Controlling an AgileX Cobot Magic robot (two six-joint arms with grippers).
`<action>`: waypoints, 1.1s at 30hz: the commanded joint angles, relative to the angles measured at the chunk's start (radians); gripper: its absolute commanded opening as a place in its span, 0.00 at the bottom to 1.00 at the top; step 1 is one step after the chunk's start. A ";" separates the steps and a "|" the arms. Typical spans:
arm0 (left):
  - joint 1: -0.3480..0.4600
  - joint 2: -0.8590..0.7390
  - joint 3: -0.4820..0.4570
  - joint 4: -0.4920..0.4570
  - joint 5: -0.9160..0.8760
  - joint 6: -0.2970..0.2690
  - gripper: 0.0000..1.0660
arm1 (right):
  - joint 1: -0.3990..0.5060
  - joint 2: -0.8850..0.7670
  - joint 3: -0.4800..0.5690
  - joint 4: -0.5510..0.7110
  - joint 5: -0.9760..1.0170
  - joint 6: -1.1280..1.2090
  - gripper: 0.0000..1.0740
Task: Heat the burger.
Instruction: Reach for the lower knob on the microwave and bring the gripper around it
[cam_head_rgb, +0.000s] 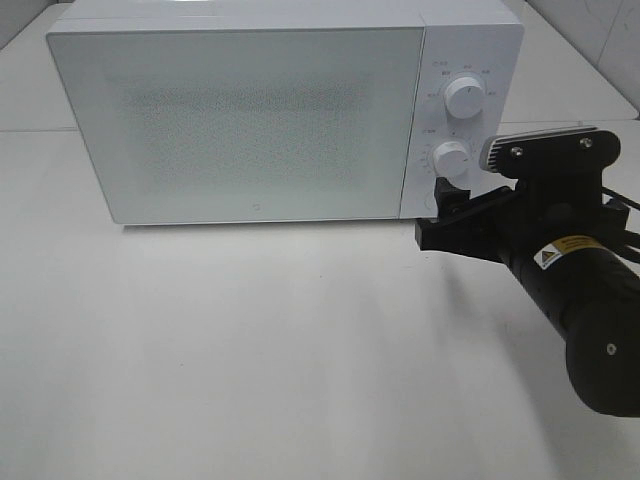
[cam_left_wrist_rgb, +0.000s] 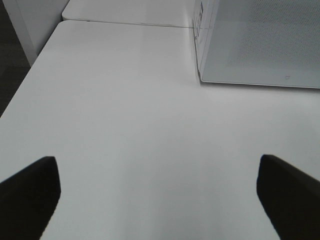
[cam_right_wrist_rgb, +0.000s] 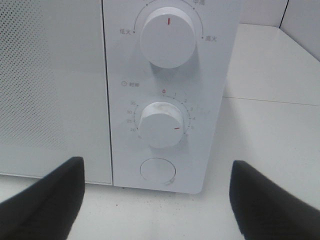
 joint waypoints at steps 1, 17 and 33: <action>0.004 -0.014 0.002 -0.003 -0.007 0.001 0.94 | -0.008 0.023 -0.026 -0.007 -0.091 0.007 0.71; 0.004 -0.014 0.002 -0.003 -0.007 0.001 0.94 | -0.110 0.146 -0.187 -0.089 -0.044 0.007 0.71; 0.004 -0.014 0.002 -0.003 -0.007 0.001 0.94 | -0.157 0.245 -0.332 -0.082 -0.018 -0.008 0.71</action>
